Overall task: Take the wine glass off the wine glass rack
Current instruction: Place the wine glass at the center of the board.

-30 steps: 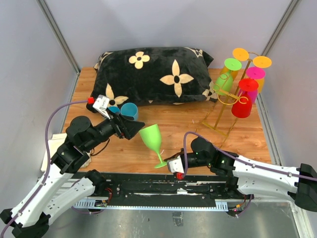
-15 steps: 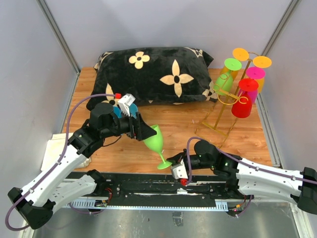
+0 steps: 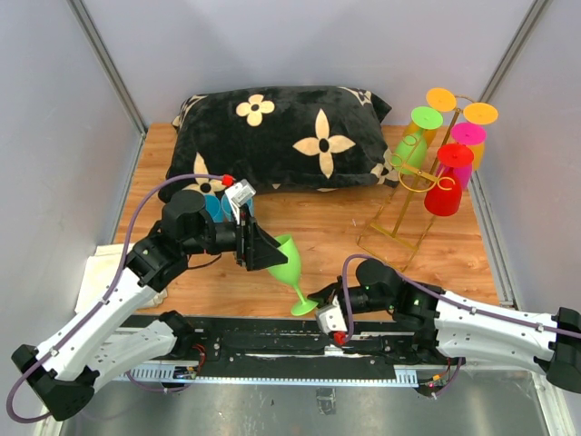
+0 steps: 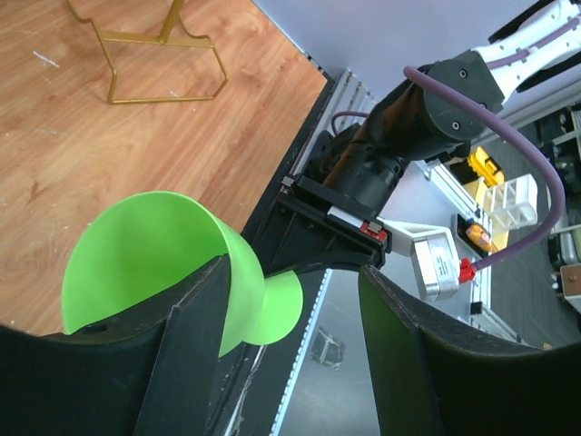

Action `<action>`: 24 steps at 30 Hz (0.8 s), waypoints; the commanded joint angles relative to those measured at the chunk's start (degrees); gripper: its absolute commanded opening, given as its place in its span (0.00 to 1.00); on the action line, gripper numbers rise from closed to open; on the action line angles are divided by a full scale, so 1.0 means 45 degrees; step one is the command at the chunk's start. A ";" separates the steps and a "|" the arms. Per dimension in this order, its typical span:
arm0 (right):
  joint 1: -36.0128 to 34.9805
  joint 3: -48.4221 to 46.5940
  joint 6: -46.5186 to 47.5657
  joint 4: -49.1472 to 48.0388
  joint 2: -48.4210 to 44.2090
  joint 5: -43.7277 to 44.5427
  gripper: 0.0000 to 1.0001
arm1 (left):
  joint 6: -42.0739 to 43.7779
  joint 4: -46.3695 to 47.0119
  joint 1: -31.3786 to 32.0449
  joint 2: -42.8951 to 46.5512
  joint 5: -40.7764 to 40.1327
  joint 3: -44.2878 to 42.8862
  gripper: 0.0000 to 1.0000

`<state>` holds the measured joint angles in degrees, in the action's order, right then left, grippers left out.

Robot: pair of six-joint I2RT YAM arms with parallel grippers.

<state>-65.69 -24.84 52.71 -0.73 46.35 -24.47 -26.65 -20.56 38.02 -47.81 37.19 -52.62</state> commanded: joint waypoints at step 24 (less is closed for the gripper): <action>-0.0051 0.0450 0.0085 0.0342 -0.1222 0.0120 0.01 | 0.2134 -0.2199 0.0359 -0.0703 0.0605 -0.0612 0.52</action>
<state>-65.73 -21.26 53.63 -0.80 39.59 -25.65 -16.97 -31.31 39.13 -51.33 36.99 -53.34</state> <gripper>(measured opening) 0.029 0.526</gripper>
